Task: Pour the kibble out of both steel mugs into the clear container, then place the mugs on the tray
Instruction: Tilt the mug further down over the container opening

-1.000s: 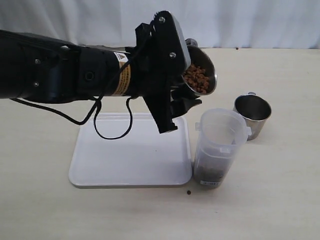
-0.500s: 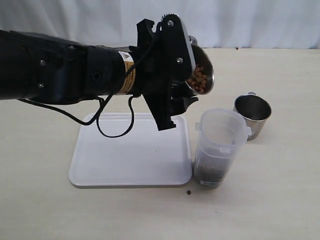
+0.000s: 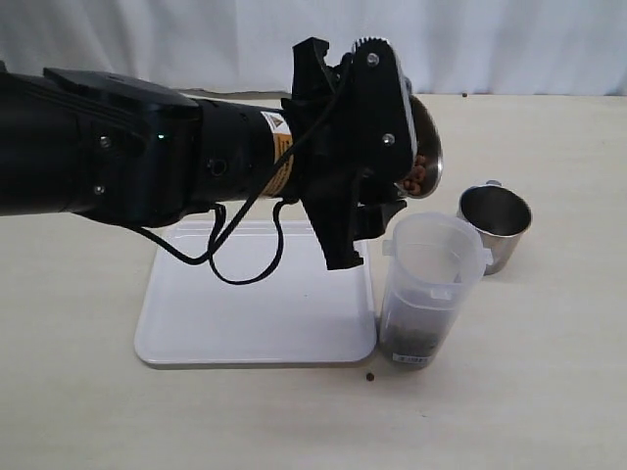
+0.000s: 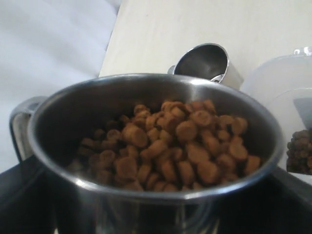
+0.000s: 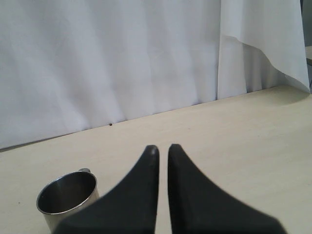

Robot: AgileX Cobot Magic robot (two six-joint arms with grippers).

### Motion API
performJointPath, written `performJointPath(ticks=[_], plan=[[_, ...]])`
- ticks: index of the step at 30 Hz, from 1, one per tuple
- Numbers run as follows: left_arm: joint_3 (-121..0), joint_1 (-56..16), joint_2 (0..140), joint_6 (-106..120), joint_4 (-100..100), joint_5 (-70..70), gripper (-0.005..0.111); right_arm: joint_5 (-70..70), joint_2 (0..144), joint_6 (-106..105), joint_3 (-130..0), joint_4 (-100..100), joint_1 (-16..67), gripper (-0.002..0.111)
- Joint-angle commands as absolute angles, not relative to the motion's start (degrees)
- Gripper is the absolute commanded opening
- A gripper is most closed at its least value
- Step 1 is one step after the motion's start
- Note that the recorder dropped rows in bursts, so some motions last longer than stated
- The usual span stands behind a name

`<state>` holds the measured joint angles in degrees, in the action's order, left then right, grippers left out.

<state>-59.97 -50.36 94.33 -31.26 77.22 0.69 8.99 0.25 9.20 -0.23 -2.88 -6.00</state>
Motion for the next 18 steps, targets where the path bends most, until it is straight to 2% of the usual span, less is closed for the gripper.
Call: performJointPath(ticks=[1, 18], plan=[[-60.49, -50.73, 93.82, -31.26, 77.28, 3.11, 0.000, 9.26, 0.00, 9.15, 0.00, -2.73, -5.91, 0.005], [-58.47, -50.73, 93.82, -29.91, 77.80, 1.42, 0.000, 9.26, 0.00, 9.15, 0.00, -2.73, -5.91, 0.005]])
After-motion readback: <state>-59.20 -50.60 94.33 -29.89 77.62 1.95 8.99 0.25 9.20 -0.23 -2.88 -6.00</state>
